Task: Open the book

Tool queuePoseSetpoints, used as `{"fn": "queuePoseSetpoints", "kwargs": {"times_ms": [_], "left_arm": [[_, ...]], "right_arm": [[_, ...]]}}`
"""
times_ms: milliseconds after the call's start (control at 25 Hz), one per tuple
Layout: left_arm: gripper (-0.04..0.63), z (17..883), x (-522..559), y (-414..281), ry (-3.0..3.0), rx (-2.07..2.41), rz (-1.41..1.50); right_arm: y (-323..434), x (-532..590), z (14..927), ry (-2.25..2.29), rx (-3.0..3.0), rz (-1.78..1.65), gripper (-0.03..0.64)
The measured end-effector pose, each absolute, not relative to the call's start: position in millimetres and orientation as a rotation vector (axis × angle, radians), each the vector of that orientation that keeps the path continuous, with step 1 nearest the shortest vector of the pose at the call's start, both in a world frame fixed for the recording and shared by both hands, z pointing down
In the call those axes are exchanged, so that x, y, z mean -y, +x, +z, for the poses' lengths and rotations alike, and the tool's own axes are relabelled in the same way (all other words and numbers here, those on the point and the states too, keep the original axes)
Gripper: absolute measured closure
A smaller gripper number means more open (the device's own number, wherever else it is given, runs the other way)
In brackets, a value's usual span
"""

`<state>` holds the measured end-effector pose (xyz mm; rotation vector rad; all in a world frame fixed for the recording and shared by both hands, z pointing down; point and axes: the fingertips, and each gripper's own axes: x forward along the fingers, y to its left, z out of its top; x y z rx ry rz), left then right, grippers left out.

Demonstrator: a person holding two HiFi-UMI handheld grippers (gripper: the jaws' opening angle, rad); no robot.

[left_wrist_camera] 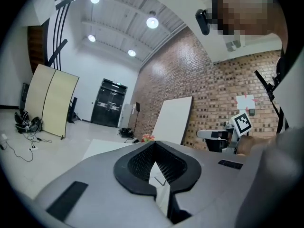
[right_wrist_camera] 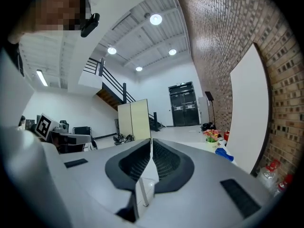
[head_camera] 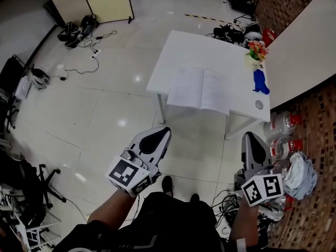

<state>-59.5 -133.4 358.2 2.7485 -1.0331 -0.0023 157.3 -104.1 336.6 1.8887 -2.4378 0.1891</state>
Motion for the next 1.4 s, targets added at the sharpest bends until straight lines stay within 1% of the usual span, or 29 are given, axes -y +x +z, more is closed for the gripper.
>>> {"fn": "queuePoseSetpoints", "kwargs": {"times_ms": [320,480,680,880,1040,1240,1400], "left_arm": [[0.594,327.5,24.1,-18.6,2.773,1.052,-0.153],[0.594,330.7,-38.5,-2.3,2.752,1.135,-0.116],[0.594,331.7,-108.2,-7.1,2.729,1.185,-0.028],[0.594,315.4,-158.4,-39.8,2.761,1.222,-0.059],[0.594,314.5,-203.0,-81.1,2.781,1.188,-0.104],[0.594,323.7,-250.3,-133.0,2.810,1.105,-0.073],[0.594,326.7,-278.9,-145.7,2.795,1.088,-0.080]], "right_arm": [[170.2,-7.9,323.4,1.806,2.539,0.137,0.614],[186.8,-63.7,326.3,1.705,2.595,0.131,0.614],[197.9,-118.2,321.3,1.721,2.620,0.147,0.614],[175.4,-164.2,304.0,1.763,2.619,0.107,0.614],[135.2,-206.5,298.1,1.778,2.575,0.068,0.614],[82.0,-260.3,306.7,1.830,2.539,0.140,0.614],[60.1,-299.4,305.4,1.831,2.539,0.149,0.614]]}}
